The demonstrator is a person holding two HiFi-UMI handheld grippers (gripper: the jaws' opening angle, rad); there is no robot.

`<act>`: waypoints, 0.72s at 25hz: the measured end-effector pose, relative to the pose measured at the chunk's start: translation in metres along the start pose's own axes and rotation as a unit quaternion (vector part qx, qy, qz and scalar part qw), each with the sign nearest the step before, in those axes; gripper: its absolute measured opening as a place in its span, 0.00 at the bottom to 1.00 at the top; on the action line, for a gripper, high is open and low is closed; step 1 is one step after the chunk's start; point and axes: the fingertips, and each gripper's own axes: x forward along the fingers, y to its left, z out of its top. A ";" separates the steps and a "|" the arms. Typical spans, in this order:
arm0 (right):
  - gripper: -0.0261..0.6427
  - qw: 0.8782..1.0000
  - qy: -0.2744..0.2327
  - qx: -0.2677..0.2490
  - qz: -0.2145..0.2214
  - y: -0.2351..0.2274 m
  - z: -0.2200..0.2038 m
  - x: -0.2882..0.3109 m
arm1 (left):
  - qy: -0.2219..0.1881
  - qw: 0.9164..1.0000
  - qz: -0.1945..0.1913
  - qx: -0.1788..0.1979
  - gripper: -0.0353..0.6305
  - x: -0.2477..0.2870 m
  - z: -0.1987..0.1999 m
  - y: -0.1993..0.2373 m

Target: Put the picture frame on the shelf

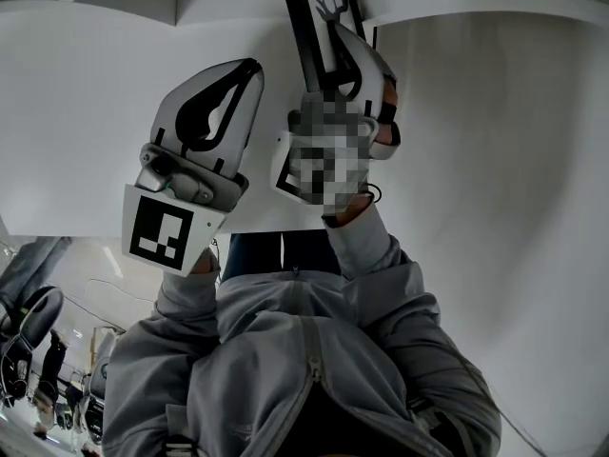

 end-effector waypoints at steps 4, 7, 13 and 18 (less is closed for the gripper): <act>0.09 1.000 -0.003 -0.005 -0.003 0.017 0.000 -0.015 | 0.022 0.998 -0.046 0.021 0.27 -0.014 -0.009 -0.019; 0.09 1.000 -0.007 -0.010 -0.005 0.003 -0.001 -0.015 | 0.041 0.996 -0.082 0.014 0.32 -0.001 -0.004 -0.039; 0.09 0.999 -0.006 -0.033 -0.006 0.011 -0.007 -0.022 | 0.103 0.987 -0.107 0.062 0.33 0.006 -0.023 -0.053; 0.09 0.999 -0.018 -0.047 -0.008 0.004 -0.002 -0.022 | 0.112 0.985 -0.120 0.046 0.30 0.013 -0.023 -0.059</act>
